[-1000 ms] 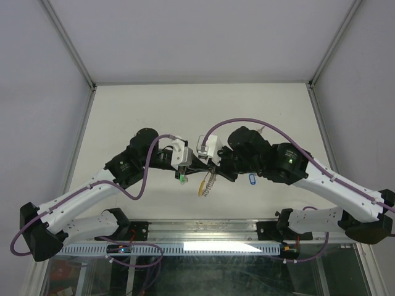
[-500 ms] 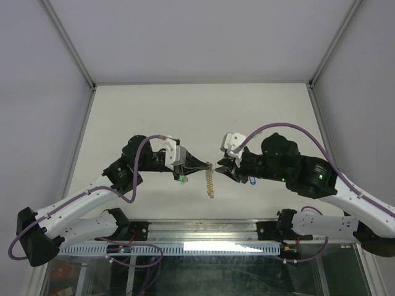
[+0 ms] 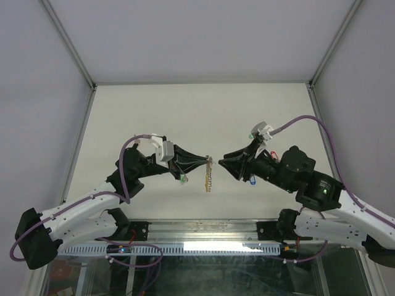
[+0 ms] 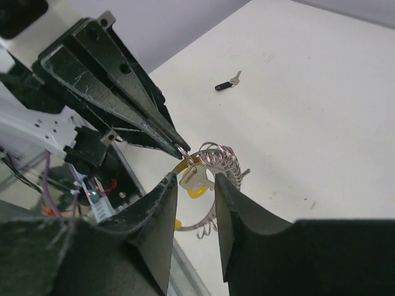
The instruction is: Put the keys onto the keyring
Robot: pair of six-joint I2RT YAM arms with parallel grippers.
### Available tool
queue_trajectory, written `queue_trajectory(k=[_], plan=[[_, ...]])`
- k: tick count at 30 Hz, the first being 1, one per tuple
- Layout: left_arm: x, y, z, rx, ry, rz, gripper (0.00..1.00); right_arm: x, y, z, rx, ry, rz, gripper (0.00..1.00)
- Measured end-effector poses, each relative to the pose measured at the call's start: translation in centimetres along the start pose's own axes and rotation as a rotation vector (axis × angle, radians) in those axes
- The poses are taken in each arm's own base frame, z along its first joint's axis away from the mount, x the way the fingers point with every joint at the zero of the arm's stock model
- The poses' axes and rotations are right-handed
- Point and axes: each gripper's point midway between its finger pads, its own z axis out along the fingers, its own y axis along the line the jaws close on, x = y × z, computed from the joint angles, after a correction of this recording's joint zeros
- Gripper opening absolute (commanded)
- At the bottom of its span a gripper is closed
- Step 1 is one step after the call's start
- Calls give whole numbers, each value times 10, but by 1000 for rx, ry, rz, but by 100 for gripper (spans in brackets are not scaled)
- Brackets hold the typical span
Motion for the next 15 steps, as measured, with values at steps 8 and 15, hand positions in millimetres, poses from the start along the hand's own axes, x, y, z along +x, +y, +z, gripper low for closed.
queue_trajectory(k=[8, 15], plan=[[-12, 7, -2, -68, -108, -55, 0, -20, -14, 10, 35, -78, 275, 36], [-27, 7, -1, -68, -171, -74, 0, -16, -37, 20, -35, -88, 445, 37]])
